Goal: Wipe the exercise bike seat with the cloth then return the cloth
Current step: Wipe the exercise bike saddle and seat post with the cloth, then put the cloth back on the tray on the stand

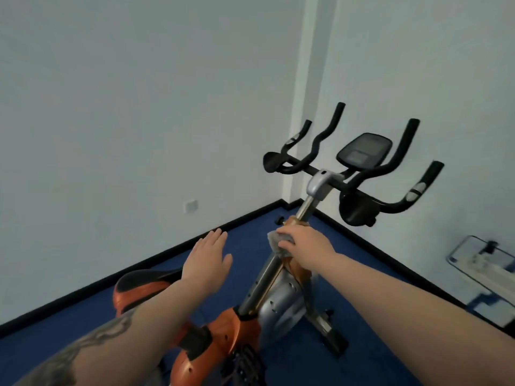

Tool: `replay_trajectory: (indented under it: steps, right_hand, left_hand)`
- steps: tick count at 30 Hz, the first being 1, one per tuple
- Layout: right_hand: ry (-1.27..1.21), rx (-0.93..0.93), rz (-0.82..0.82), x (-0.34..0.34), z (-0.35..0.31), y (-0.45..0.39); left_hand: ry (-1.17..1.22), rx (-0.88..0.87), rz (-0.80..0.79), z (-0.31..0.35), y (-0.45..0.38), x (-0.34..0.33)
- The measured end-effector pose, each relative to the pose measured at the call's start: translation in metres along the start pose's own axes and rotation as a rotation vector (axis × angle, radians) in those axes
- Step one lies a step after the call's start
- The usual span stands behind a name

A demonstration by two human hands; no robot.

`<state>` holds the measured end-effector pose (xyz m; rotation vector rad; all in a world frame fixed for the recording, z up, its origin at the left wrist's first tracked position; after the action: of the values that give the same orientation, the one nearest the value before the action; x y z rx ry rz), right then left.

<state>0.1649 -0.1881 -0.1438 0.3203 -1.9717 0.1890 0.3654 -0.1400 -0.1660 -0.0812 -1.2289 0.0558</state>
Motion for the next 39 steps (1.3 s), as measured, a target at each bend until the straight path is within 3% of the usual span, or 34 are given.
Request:
replay_trajectory:
  steps: [8, 22, 31, 39]
  right_hand:
    - [-0.025, -0.276, 0.167, 0.031, 0.067, 0.092]
    - [0.015, -0.722, 0.321, 0.098, 0.237, 0.317]
    - [0.079, -0.781, 0.401, 0.174, 0.347, 0.387]
    - [0.042, -0.795, 0.390, 0.187, 0.431, 0.379]
  left_hand:
    - [0.028, -0.315, -0.087, 0.097, -0.004, -0.024]
    - [0.091, -0.751, -0.267, 0.362, 0.063, -0.117]
    - [0.139, -0.817, -0.225, 0.524, 0.067, -0.145]
    - [0.119, -0.839, -0.286, 0.588, 0.051, -0.190]
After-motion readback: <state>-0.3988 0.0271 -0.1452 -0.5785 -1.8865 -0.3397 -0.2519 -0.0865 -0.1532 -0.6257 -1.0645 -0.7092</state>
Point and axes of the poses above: each hand's wrist, its own y-axis away from the middle knuckle, its own x-axis out of the back of the hand, z = x × y, the point moved 8 cm from there along -y, towards the middle knuckle, and after that the axes turned 1 degree about -z, right-handed, at the moved point
